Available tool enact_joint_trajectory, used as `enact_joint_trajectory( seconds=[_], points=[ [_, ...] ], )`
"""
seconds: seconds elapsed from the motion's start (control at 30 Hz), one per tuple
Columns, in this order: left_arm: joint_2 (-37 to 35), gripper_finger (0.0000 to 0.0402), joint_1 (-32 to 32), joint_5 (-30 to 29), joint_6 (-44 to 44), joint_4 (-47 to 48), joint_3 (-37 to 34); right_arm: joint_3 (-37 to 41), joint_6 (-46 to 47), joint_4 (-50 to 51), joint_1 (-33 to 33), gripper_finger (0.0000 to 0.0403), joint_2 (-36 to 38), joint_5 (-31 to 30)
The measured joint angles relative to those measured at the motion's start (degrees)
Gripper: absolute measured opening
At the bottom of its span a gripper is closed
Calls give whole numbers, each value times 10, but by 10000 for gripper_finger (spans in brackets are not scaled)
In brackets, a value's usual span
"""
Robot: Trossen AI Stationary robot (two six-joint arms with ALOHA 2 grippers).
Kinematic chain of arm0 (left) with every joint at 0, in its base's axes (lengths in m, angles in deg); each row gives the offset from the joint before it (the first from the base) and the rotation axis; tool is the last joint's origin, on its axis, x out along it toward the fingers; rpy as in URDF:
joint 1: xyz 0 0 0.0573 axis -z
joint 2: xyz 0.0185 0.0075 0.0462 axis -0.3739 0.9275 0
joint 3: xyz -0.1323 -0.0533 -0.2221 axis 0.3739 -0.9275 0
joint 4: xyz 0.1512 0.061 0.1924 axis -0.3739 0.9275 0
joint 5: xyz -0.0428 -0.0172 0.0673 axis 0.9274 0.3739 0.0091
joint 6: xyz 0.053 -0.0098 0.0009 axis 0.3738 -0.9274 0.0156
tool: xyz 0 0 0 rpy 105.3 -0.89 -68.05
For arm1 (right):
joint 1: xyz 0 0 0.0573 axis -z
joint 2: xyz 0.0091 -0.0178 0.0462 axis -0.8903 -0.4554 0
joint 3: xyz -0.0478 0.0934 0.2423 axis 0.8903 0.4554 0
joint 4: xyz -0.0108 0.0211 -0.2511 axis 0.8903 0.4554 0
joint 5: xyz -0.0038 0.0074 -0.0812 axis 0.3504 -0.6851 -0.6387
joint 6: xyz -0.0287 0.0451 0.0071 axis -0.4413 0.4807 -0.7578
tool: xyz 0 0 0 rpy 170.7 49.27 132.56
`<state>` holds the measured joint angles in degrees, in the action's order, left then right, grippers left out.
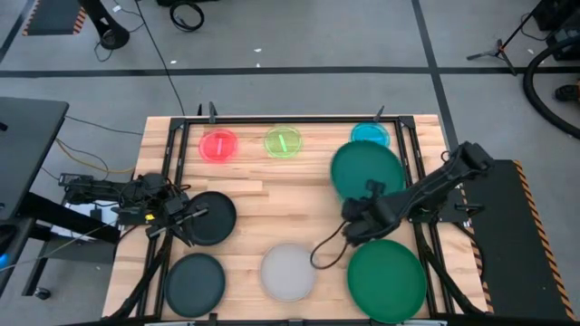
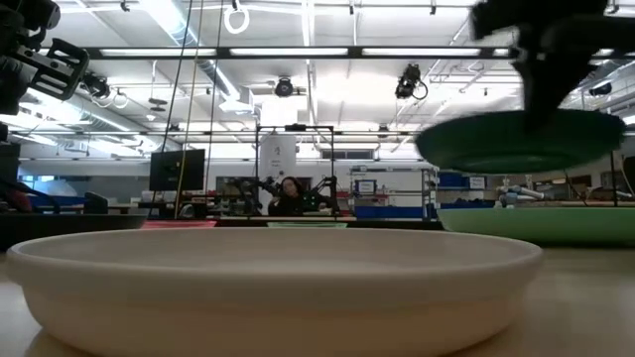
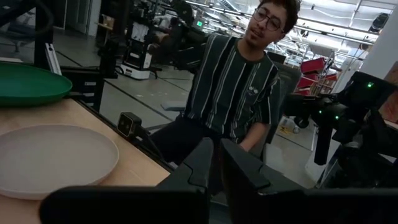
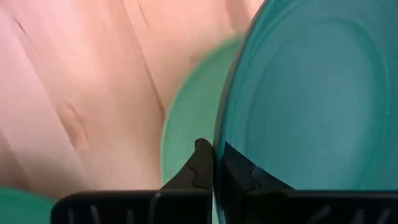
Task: Stack plastic plates
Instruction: Stack the dark green plate on the light green plate
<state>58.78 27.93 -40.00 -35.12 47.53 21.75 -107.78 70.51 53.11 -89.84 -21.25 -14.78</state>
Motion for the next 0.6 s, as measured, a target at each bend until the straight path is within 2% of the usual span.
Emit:
enact_joint_trajectory(
  seconds=[0.1,0.3,0.47,0.6],
  points=[
    [0,38,0,0,0,0,0,51,43,-23,6,12,24,27],
    [0,38,0,0,0,0,0,121,21,-121,29,14,32,67],
    [0,38,0,0,0,0,0,134,-14,-146,35,29,-3,74],
    [0,38,0,0,0,0,0,117,-27,-146,35,61,-11,81]
  ],
)
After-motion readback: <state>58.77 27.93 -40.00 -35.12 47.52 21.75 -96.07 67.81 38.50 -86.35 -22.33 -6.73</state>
